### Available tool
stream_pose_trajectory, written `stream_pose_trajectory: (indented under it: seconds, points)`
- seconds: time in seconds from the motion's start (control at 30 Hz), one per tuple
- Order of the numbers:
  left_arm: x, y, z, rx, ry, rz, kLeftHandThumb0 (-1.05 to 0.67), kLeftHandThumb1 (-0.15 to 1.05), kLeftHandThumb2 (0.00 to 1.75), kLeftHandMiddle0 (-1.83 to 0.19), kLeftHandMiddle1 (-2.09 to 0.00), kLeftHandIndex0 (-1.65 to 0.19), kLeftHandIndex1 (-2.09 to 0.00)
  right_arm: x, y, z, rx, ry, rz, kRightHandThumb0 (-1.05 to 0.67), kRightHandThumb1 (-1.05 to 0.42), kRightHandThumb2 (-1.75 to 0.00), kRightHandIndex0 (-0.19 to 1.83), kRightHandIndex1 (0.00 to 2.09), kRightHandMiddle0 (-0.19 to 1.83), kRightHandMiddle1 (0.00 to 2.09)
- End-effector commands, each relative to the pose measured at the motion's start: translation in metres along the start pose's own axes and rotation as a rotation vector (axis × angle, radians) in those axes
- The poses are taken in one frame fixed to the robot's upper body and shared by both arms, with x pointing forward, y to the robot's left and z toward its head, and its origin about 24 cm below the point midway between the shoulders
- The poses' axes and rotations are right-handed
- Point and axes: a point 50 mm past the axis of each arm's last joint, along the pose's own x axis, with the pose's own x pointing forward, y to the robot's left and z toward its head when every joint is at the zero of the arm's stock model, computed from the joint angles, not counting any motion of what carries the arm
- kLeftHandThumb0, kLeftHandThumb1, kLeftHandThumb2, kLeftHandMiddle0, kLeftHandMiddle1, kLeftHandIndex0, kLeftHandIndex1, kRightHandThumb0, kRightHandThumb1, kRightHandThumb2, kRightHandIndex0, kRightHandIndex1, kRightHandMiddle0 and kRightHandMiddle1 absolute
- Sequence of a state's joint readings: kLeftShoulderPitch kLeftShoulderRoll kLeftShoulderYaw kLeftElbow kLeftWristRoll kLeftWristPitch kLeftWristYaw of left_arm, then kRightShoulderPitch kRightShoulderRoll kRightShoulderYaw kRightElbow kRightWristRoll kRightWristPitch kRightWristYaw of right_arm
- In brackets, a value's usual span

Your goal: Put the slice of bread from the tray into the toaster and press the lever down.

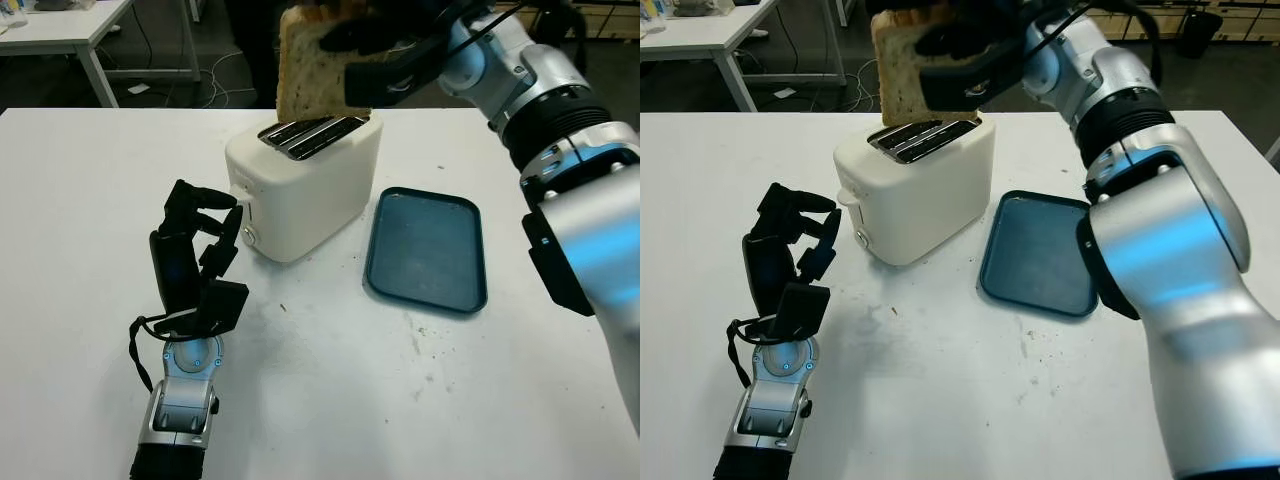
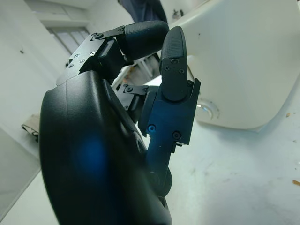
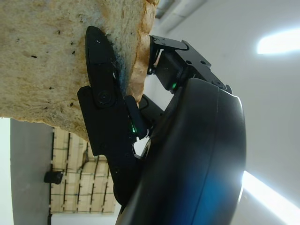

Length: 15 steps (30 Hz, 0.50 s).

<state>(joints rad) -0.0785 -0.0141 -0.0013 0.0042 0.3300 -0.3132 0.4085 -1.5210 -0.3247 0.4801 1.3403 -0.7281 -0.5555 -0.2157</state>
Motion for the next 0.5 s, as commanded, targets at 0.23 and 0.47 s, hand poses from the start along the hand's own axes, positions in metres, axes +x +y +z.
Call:
stream_pose_trajectory:
  seconds: [0.23, 0.47]
  points:
    - [-0.001, 0.007, 0.001, 0.023, -0.004, 0.027, -0.48, 0.92, 0.31, -0.59, -1.75, -0.47, -1.49, -0.005, 0.013, 0.002, -0.105, -0.049, 0.021, -0.57, -0.92, -0.50, 1.13, 1.75, 0.81, 1.75]
    - [-0.002, 0.009, 0.000, 0.027, 0.002, 0.031, -0.48, 0.92, 0.32, -0.58, -1.75, -0.47, -1.48, -0.009, 0.017, -0.003, -0.211, -0.061, 0.048, -0.60, -0.92, -0.54, 1.14, 1.75, 0.82, 1.75]
